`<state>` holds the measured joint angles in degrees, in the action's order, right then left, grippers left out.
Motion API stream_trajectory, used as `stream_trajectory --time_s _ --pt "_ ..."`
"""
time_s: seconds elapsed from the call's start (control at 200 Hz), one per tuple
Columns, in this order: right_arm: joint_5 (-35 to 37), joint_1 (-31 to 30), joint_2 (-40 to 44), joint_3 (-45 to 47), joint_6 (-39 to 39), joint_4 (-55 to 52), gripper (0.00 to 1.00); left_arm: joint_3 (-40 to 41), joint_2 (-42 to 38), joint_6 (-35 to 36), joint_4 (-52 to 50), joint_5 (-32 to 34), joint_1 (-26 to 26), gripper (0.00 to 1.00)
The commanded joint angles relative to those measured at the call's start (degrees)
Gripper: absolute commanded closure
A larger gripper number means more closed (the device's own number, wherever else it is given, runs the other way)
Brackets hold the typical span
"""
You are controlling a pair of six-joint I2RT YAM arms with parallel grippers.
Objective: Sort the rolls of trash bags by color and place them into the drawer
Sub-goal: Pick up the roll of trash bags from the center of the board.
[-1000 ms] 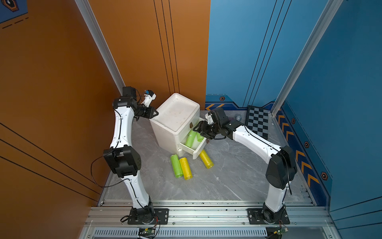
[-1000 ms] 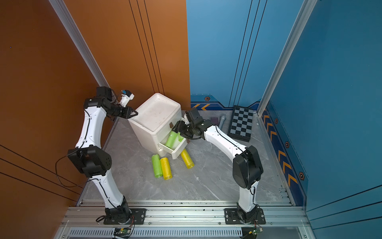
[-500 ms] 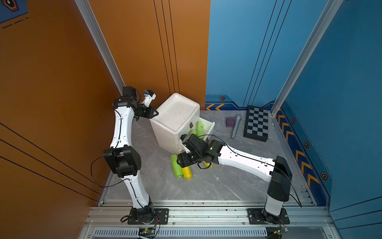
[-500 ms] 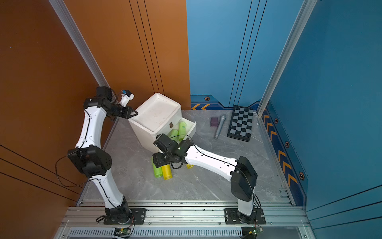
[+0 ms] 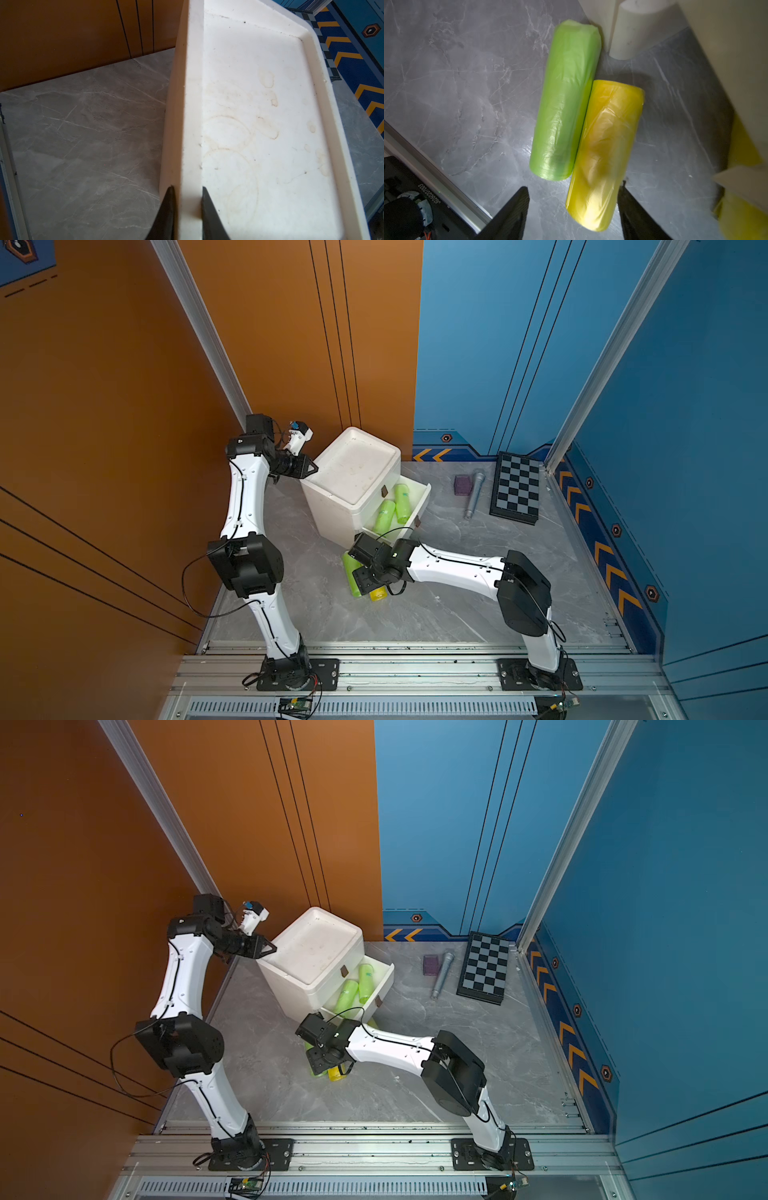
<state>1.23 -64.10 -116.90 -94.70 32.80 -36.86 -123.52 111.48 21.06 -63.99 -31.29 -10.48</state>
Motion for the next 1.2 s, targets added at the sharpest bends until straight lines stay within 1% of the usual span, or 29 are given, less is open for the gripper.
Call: stream_trajectory --time_s 0.0,0.175,0.315,0.475,0.636,0.656,0.826,1.196 --pt "3.9 -0.2 -1.5 -3.2 -1.2 -0.6 0.3 0.2 -5.7 -5.9 -0.7 -7.1 -1.3 1.0" --pt "6.8 0.2 -1.5 -3.4 -2.0 -0.6 0.3 1.3 -5.8 -6.1 -0.7 -7.5 -1.6 1.0" --pt "6.8 0.6 -1.6 -3.2 -2.3 -0.6 0.3 1.5 -6.0 -5.9 -0.7 -7.7 -1.8 1.0" --pt "5.0 0.1 -1.6 -4.1 -2.5 -0.6 0.3 1.6 -5.8 -6.0 -0.7 -8.0 -2.0 1.0" --pt "5.2 -1.1 -1.6 -5.1 -2.8 -0.6 0.3 1.6 -6.0 -6.1 -0.7 -7.8 -1.9 1.0" --pt "5.3 -1.2 -3.1 -5.2 -2.8 -0.6 0.3 1.6 -6.0 -6.1 -0.7 -7.8 -1.9 1.0" --pt "7.0 -2.4 -3.5 -5.0 -3.2 -0.5 0.3 1.2 -6.1 -6.1 -0.7 -8.0 -2.0 1.0" --pt "7.6 -2.6 -6.7 -5.9 -4.2 1.9 0.3 0.3 -5.2 -6.6 -0.7 -8.4 -2.0 1.0"
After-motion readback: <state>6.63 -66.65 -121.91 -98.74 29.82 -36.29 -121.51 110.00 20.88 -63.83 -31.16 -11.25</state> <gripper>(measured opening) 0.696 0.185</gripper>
